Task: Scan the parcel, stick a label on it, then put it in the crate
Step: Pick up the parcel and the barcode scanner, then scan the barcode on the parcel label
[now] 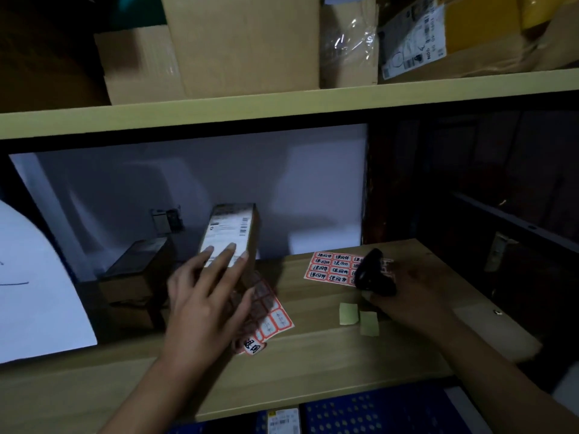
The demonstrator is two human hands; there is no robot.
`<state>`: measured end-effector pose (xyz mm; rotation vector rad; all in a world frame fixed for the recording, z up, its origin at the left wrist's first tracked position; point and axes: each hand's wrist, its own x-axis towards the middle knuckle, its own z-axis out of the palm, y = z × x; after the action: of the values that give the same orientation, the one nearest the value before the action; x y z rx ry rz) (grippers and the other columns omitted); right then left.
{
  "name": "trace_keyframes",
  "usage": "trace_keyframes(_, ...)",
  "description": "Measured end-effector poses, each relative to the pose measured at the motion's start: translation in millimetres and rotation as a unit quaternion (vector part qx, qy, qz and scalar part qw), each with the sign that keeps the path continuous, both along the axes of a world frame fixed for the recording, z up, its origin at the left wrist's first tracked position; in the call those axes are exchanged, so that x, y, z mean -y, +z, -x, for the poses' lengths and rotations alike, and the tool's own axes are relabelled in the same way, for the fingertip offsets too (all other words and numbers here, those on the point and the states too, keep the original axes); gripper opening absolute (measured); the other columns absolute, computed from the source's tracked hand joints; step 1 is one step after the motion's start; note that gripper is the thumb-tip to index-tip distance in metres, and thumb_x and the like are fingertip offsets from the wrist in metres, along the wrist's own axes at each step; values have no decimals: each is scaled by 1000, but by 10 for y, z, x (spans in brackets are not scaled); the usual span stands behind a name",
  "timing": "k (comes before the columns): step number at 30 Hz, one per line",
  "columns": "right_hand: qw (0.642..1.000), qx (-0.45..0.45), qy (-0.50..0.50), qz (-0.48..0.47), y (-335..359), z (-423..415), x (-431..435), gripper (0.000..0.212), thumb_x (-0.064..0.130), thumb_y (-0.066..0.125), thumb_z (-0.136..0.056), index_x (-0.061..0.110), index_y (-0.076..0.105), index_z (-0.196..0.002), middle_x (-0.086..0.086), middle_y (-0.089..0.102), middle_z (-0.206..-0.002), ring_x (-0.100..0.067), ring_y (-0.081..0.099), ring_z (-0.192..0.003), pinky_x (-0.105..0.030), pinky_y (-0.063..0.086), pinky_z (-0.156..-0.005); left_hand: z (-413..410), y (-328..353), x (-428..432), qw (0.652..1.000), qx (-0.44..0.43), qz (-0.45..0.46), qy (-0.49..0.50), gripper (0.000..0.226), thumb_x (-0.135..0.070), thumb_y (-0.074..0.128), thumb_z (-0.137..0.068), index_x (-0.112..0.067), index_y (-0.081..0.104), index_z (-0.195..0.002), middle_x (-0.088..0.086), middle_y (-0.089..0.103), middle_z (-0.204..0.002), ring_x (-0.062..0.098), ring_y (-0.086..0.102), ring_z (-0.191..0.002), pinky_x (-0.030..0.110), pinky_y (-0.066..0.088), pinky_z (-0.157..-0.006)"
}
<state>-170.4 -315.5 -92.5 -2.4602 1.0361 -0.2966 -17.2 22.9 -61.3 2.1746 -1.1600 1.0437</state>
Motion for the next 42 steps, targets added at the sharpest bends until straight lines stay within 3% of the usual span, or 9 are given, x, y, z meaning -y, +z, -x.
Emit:
trace_keyframes(2,999,-28,35,13,-116,-102,48,76,73,53,-73,44,44,-143,0,71,-131,-29,67,-117,-51,54,-98,106,-81,243,999,2,-7,-34,56,-39,67,-98,-20,58,-150,7,59,-157,41,49,-142,55,45,-117)
trace_keyframes(6,995,-30,28,86,68,-122,-144,56,36,40,-79,21,54,-132,-6,76,-109,-29,73,-95,-38,58,-79,277,-258,714,994,52,-44,-81,47,-36,67,-102,-21,61,-146,9,62,-153,43,55,-137,55,53,-112)
trace_keyframes(9,997,-14,-3,70,165,-60,-219,34,29,51,-88,17,59,-119,-6,76,-104,-29,74,-95,-36,57,-74,363,-319,996,990,82,-64,-98,41,-38,65,-105,-24,62,-143,6,67,-150,39,56,-136,55,59,-104)
trace_keyframes(13,988,149,-45,19,425,147,-278,37,39,60,-96,13,64,-122,-5,76,-91,-26,72,-81,-35,51,-65,336,-335,1179,987,106,-99,-74,60,-34,82,-92,-25,59,-147,5,65,-152,36,49,-138,55,58,-105)
trace_keyframes(18,882,394,-47,-255,1013,515,-738,36,49,51,-102,17,64,-109,-4,74,-77,-21,68,-66,-37,53,-65,257,-326,1237,985,127,-113,-39,81,-24,88,-76,-24,58,-150,7,64,-154,35,46,-141,53,38,-115)
trace_keyframes(22,769,452,51,-450,1228,604,-1062,42,40,48,-104,1,61,-110,-12,61,-66,-22,53,-50,-33,44,-50,250,-346,1233,983,152,-99,-37,82,-22,89,-72,-23,59,-149,7,64,-154,34,45,-142,55,36,-118)
trace_keyframes(26,722,461,78,-510,1263,557,-1211,41,42,51,-103,3,64,-103,-9,57,-63,-18,49,-46,-28,43,-46,262,-352,1202,981,161,-96,-49,84,-19,90,-69,-23,61,-148,6,63,-155,32,44,-144,58,35,-120)
trace_keyframes(31,712,460,87,-523,1257,478,-1231,41,44,53,-102,5,64,-99,-8,57,-63,-15,52,-44,-26,44,-44,253,-342,1162,979,148,-132,-43,97,-29,97,-62,-23,57,-151,7,63,-155,32,42,-146,57,33,-120)
trace_keyframes(42,722,461,116,-503,1253,464,-1213,41,43,51,-103,5,68,-100,-10,53,-63,-18,45,-44,-28,39,-43,217,-377,1149,981,160,-103,-40,86,-22,92,-70,-23,59,-149,6,63,-154,32,45,-145,58,35,-122)
